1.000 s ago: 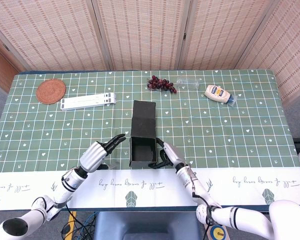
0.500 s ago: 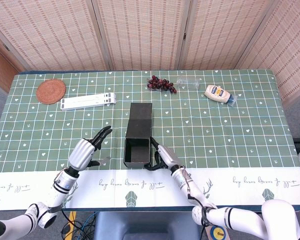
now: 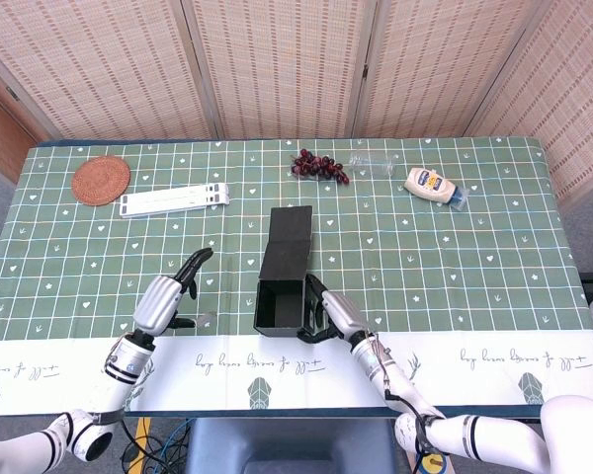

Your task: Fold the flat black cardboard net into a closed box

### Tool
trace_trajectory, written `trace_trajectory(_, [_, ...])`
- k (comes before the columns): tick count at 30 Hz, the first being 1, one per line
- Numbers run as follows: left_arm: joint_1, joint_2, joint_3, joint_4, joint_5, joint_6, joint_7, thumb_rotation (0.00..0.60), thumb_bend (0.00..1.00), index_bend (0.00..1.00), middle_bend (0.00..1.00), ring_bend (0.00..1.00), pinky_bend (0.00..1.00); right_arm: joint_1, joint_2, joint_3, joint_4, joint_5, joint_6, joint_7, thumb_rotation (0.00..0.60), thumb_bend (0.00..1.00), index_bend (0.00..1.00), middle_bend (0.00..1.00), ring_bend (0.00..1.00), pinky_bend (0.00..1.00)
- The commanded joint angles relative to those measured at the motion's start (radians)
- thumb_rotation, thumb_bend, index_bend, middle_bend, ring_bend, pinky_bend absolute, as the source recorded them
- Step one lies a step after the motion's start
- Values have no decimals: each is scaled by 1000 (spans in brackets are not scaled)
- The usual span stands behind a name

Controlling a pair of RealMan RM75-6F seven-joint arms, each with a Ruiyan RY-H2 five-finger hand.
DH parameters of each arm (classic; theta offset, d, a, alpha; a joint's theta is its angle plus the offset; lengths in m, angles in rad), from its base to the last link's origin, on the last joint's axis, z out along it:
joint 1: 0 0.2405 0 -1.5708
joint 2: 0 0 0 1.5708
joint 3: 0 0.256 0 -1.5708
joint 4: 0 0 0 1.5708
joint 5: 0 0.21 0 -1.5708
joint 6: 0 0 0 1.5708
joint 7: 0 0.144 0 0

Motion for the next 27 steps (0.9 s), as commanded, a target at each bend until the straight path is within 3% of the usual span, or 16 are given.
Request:
trace_trajectory(1, [4, 38, -16, -71, -42, -58, -12, 600, 161, 6, 86, 585, 905, 4, 16, -12, -13, 12, -7, -31, 600, 4, 0, 0, 620, 1000])
trace_trajectory(12, [13, 74, -37, -149, -69, -113, -1, 600, 151, 0, 60, 584, 905, -1, 73, -6, -72, 17, 17, -62, 600, 0, 0, 0, 599, 1000])
trace_trajectory(21, [4, 129, -26, -221, -90, -234, -135, 600, 144, 0, 3, 584, 905, -29, 204, -9, -211, 24, 37, -73, 600, 0, 0, 0, 599, 1000])
trace_trajectory(27, [0, 159, -19, -284, -113, -312, -214, 600, 143, 0, 0, 584, 905, -62, 284, 15, -303, -14, 53, 5, 600, 0, 0, 0, 599, 1000])
